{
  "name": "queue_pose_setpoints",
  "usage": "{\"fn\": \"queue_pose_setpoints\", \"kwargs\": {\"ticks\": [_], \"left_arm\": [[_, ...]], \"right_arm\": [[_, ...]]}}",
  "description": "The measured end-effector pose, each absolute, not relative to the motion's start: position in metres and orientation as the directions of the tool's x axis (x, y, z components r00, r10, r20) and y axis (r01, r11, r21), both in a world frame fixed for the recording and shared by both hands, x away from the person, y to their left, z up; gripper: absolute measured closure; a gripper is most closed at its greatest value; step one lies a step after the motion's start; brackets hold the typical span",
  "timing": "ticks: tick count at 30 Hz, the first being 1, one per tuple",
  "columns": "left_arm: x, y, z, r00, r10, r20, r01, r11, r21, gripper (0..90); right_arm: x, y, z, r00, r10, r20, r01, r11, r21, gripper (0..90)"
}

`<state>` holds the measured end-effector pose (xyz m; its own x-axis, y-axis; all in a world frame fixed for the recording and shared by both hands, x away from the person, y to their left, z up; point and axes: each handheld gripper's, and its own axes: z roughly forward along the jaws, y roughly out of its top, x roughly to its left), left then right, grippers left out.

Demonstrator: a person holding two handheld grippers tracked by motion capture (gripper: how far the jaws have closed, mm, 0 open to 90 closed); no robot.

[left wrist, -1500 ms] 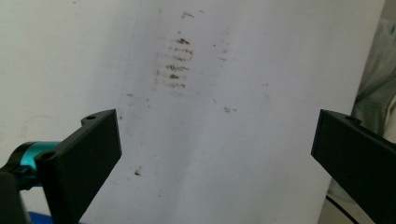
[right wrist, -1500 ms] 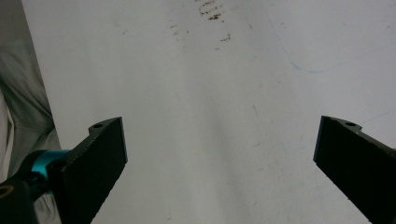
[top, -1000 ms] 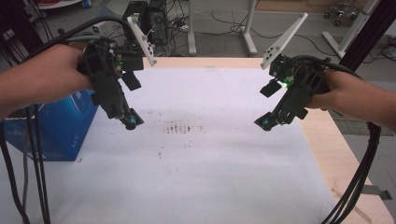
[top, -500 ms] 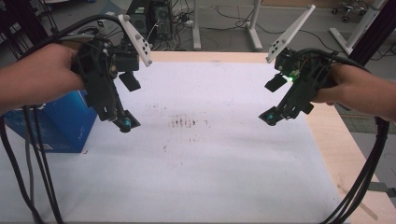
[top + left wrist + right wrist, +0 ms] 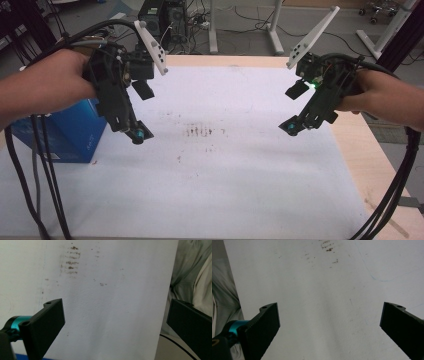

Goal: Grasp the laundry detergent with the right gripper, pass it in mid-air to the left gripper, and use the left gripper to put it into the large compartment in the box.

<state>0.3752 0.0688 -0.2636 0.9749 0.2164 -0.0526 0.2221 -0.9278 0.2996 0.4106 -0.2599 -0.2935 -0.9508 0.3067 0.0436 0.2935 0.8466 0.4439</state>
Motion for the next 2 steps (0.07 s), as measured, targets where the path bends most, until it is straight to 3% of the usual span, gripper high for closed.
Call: {"fn": "queue_pose_setpoints", "kwargs": {"ticks": [2], "left_arm": [[0.3765,0.0691,-0.2639,0.974,0.220,-0.053,0.226,-0.925,0.304,1.6]], "right_arm": [[0.4106,-0.2598,-0.2934,-0.952,0.303,0.042,0.289,0.847,0.447,2.0]]}}
